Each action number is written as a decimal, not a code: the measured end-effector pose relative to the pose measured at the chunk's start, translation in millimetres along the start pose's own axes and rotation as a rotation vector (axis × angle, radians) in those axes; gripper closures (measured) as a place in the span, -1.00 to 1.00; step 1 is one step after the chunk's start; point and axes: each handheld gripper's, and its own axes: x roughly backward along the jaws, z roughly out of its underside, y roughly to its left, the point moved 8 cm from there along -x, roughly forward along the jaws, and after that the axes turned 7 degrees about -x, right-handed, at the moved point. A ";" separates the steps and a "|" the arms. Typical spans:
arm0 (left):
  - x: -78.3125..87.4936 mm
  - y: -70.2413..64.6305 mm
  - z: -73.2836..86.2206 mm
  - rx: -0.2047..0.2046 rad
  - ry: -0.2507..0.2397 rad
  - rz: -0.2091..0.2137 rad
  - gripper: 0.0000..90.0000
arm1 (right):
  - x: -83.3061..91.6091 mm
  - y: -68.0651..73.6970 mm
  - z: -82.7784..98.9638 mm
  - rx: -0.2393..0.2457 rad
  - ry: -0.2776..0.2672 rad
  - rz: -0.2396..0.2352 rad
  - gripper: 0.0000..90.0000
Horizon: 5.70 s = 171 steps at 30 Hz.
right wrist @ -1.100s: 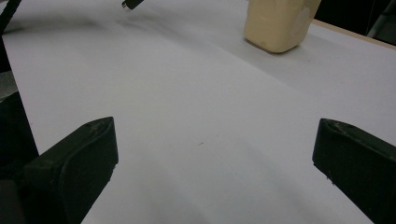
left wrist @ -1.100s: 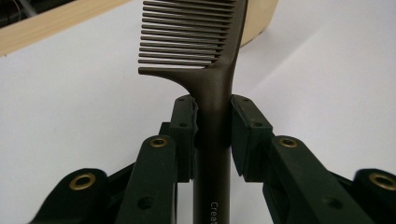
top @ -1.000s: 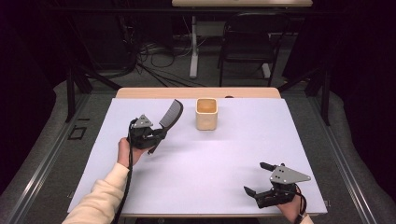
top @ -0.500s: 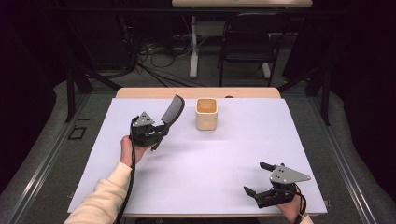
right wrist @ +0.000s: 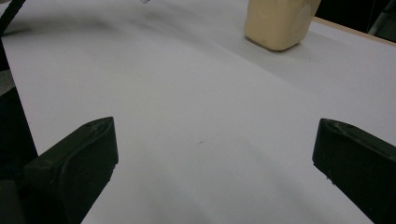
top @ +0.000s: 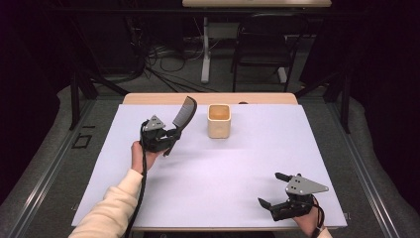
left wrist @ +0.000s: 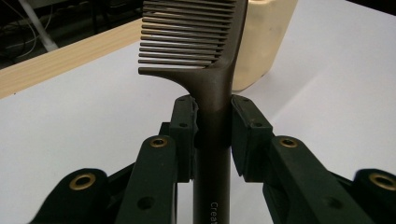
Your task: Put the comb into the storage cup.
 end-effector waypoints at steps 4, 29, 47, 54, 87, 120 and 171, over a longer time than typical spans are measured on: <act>-3.5 -0.1 -6.0 0.003 -0.011 0.002 0.61 | -0.9 -0.2 -0.4 -0.001 -0.002 -0.001 -1.00; -21.3 -2.9 -37.9 0.012 -0.071 0.012 0.61 | -0.4 -0.3 -1.0 -0.002 -0.007 0.001 -1.00; -28.9 -6.5 -54.0 0.011 -0.096 0.016 0.61 | 0.4 -0.2 -1.8 -0.002 -0.013 0.001 -1.00; -31.5 -7.3 -61.2 0.008 -0.106 0.017 0.61 | 0.4 -0.1 -1.9 -0.002 -0.013 0.000 -1.00; -42.0 -13.3 -84.3 -0.027 -0.133 0.004 0.61 | 0.1 0.4 -1.6 -0.005 -0.011 -0.005 -1.00; -51.8 -20.5 -108.6 -0.041 -0.194 0.007 0.61 | 0.2 0.4 -1.6 -0.005 -0.011 -0.006 -1.00; -60.8 -23.3 -146.0 -0.045 -0.313 -0.017 0.61 | 0.1 0.1 -1.5 -0.002 -0.013 -0.007 -1.00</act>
